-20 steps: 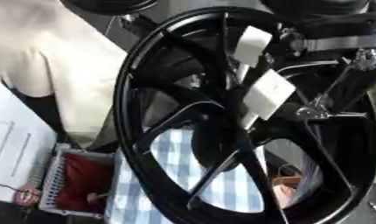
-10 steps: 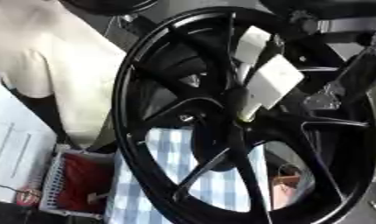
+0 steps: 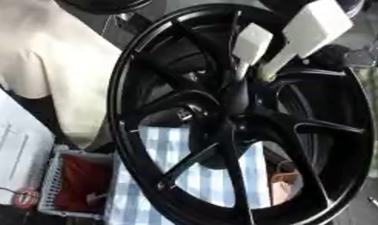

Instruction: Pull the pin out of the wheel hub.

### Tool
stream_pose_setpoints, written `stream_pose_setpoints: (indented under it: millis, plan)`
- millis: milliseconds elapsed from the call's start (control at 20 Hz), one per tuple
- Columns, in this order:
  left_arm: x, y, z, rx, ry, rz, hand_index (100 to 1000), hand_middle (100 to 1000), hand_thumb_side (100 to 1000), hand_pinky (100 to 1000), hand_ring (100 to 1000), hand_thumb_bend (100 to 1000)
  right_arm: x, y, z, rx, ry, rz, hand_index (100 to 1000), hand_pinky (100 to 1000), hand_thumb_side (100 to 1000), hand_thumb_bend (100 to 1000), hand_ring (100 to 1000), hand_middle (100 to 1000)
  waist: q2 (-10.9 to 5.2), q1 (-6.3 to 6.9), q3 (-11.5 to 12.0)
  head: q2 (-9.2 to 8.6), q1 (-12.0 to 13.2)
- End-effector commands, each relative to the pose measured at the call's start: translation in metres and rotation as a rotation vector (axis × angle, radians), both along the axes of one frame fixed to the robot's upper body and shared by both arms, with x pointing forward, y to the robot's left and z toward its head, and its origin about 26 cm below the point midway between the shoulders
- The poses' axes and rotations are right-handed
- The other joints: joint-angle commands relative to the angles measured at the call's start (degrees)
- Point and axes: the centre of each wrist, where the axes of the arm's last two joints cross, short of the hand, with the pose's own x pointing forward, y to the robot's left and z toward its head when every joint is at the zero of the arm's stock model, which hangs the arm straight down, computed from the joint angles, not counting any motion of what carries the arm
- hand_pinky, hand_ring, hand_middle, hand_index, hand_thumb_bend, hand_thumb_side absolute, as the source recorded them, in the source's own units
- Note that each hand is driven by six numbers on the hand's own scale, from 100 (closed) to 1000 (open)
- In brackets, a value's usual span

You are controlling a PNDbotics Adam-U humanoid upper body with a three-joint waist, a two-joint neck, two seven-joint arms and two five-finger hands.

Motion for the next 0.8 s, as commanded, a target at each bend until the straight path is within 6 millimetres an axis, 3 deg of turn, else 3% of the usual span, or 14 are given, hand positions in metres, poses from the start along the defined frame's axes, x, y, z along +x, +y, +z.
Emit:
stream_pose_setpoints:
  millis: [50,150,300,350,500,800]
  plan:
    - [-0.003,0.005,0.009,0.021,-0.031,0.017,768,642,770,786,698,292,-0.006,-0.037,0.014,0.053,-0.057,-0.139,597,797,149,100,618,496,-1.67,0.57,-0.33,0.19,0.24]
    - [-0.003,0.005,0.01,0.022,-0.033,0.019,768,642,769,786,698,292,-0.006,-0.058,0.01,0.097,-0.07,-0.219,597,797,150,100,618,496,-1.71,0.83,-0.46,0.27,0.25]
    - [-0.003,0.005,0.01,0.023,-0.034,0.019,768,642,769,786,698,292,-0.006,-0.066,0.005,0.121,-0.095,-0.259,597,797,150,100,646,496,-1.69,0.86,-0.42,0.22,0.18]
    - [-0.004,0.007,0.01,0.024,-0.036,0.03,767,642,765,786,698,291,-0.006,-0.072,0.003,0.128,-0.094,-0.293,599,797,147,100,619,499,-1.71,1.12,-1.01,0.06,0.71]
    - [-0.006,0.009,0.009,0.017,-0.037,0.046,767,643,763,787,698,290,-0.008,-0.108,-0.011,0.174,-0.067,-0.481,601,795,140,100,620,501,-1.98,2.16,-1.91,-0.1,1.09]
    - [-0.006,0.008,0.008,0.014,-0.034,0.042,767,643,764,788,699,290,-0.012,-0.171,-0.041,0.226,-0.055,-0.806,603,790,128,100,623,508,-2.26,2.6,-1.89,-0.79,0.72]
